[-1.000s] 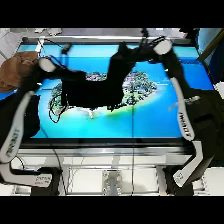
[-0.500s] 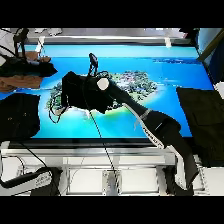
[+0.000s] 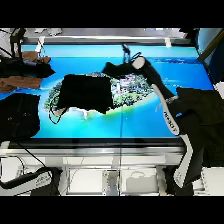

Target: Fold the clothes and pants, and hang the long-sleeved shirts on hangers.

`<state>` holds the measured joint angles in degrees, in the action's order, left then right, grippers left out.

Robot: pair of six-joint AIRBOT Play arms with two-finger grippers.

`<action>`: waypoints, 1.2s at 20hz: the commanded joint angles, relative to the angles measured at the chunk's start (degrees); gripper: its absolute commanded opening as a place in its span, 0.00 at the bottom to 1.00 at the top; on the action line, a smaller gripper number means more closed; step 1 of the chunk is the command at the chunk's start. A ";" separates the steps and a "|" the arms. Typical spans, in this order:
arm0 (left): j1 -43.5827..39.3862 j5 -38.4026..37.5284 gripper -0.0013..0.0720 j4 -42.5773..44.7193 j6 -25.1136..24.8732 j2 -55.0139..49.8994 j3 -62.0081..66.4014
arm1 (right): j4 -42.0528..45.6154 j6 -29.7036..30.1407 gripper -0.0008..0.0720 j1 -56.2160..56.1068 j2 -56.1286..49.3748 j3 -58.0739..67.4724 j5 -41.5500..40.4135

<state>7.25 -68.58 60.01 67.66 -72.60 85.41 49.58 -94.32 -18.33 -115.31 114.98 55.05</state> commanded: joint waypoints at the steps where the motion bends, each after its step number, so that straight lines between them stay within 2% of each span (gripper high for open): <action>1: 0.00 -0.07 0.05 -0.02 0.04 0.04 0.02 | 1.57 -3.17 0.92 5.20 -2.45 -0.55 7.41; 2: 0.00 -0.07 0.05 -0.04 0.04 0.02 0.02 | 1.33 -3.96 0.98 5.22 -3.87 -0.55 8.70; 6: 0.00 -0.09 0.05 -0.04 0.07 0.04 0.02 | -4.33 -3.61 0.98 4.31 -9.55 -0.52 9.53; 14: 0.00 -1.01 0.05 -0.04 0.02 0.04 0.02 | -11.02 -3.54 0.98 -0.85 -14.19 -0.42 3.41; 18: 0.00 -2.89 0.05 -0.02 0.00 0.04 0.02 | -19.41 4.59 0.95 -3.37 -14.43 0.35 2.56; 20: 0.00 -2.89 0.05 0.00 0.02 0.04 0.02 | -19.98 5.51 0.62 -3.89 -14.43 1.97 1.22; 21: 0.00 -2.89 0.05 0.00 0.02 0.04 0.02 | -20.15 5.49 0.40 -3.91 -14.29 2.27 0.76; 22: 0.00 -2.89 0.05 -0.02 0.00 0.04 0.02 | -20.46 5.49 0.12 -3.65 -14.25 2.67 0.94; 23: 0.00 -2.89 0.05 -0.02 0.00 0.04 0.02 | -20.94 5.49 0.03 -3.13 -14.03 2.78 1.31; 24: 0.02 -2.86 0.05 0.00 -0.02 0.04 0.02 | -20.81 5.53 0.02 -2.29 -13.46 2.80 1.51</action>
<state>7.25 -71.22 59.99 67.68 -72.60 85.41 30.61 -89.91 -21.34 -129.38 117.05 56.93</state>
